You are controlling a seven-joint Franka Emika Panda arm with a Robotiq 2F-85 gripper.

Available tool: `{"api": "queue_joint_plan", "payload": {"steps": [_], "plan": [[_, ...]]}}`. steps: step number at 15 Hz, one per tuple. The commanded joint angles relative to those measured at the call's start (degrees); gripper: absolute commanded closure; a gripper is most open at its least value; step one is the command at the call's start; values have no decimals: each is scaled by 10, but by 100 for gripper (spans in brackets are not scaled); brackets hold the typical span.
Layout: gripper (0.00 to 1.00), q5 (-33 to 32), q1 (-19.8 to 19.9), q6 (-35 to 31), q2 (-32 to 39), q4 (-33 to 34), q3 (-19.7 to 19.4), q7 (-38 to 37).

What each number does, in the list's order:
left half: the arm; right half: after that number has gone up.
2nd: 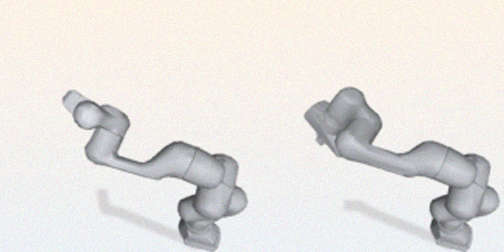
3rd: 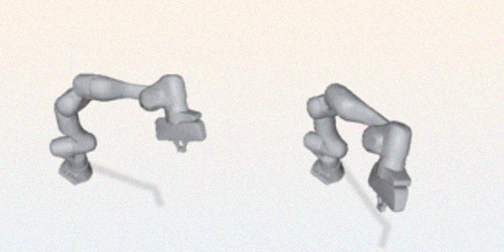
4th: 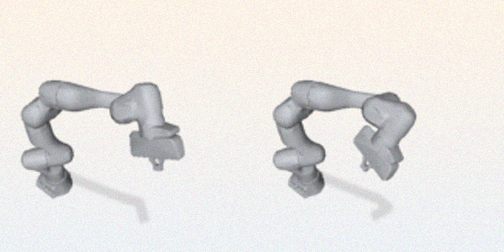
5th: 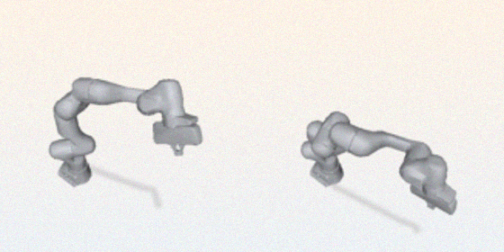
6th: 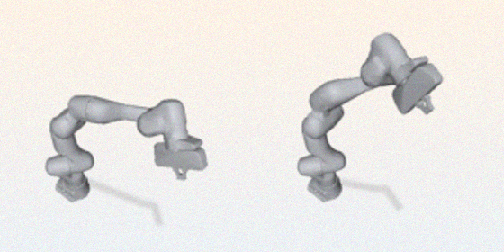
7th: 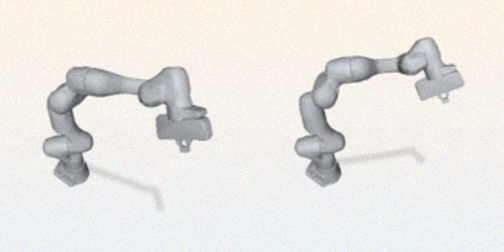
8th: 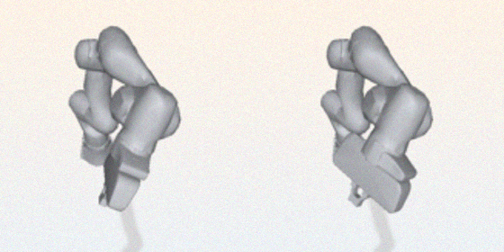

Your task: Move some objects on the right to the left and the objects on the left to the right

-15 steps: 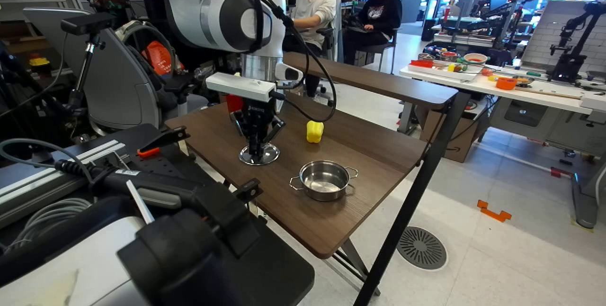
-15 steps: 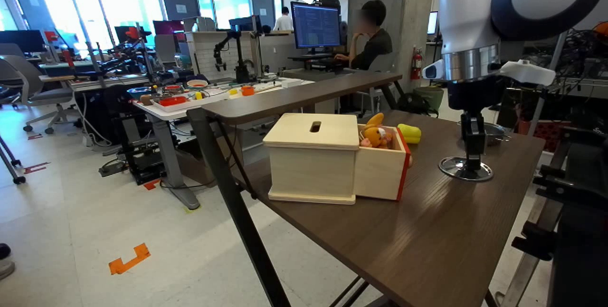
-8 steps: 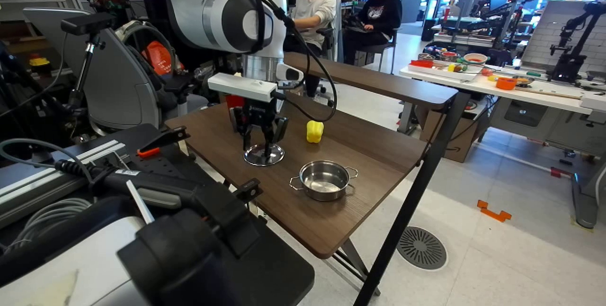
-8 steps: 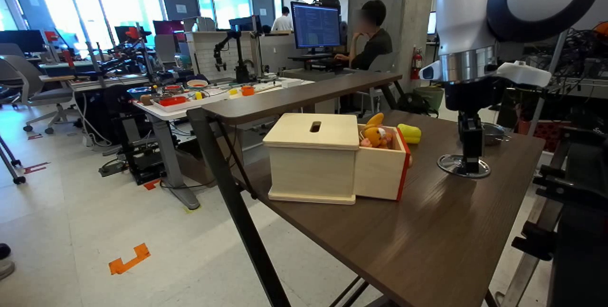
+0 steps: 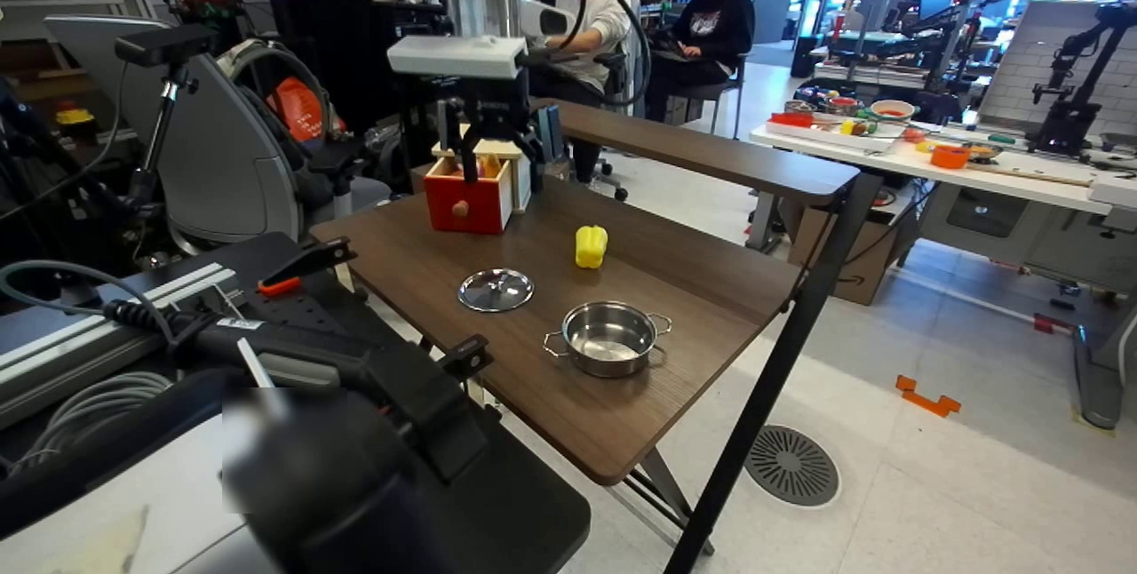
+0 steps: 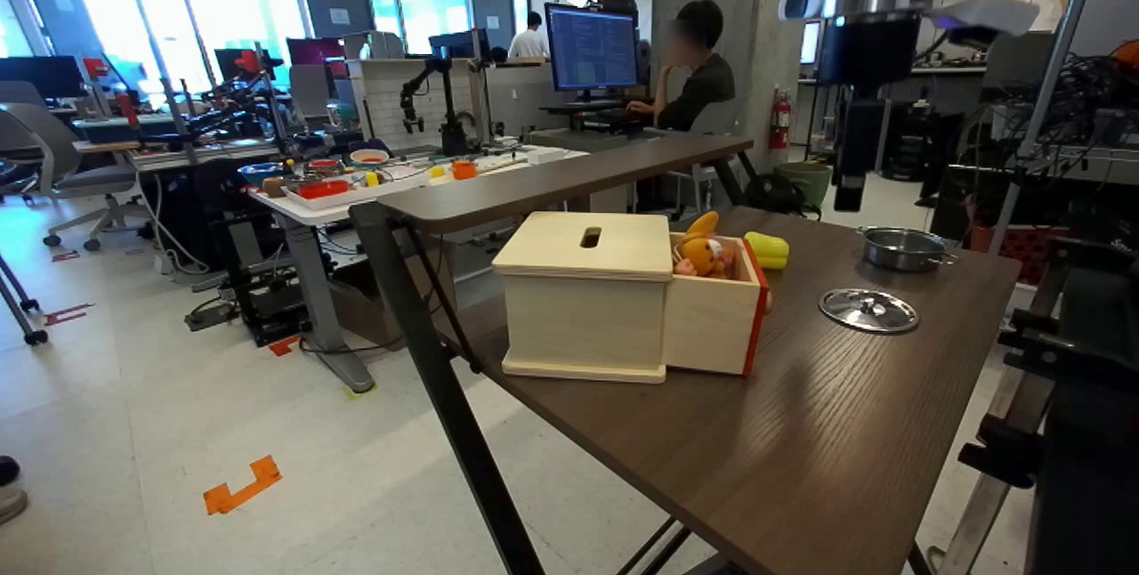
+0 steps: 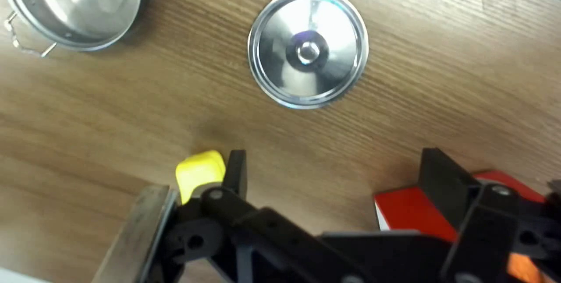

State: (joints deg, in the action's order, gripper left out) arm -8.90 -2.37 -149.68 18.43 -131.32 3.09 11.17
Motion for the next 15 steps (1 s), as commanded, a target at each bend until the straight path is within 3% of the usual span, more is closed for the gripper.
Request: {"api": "queue_joint_plan", "payload": {"steps": [1, 7, 15], "plan": [[0, 5, -8, 4, -69, -15, 22, 18], [0, 4, -48, -9, -61, 25, 69, 26], [0, -4, -70, -8, 44, 99, 68, 18]]}}
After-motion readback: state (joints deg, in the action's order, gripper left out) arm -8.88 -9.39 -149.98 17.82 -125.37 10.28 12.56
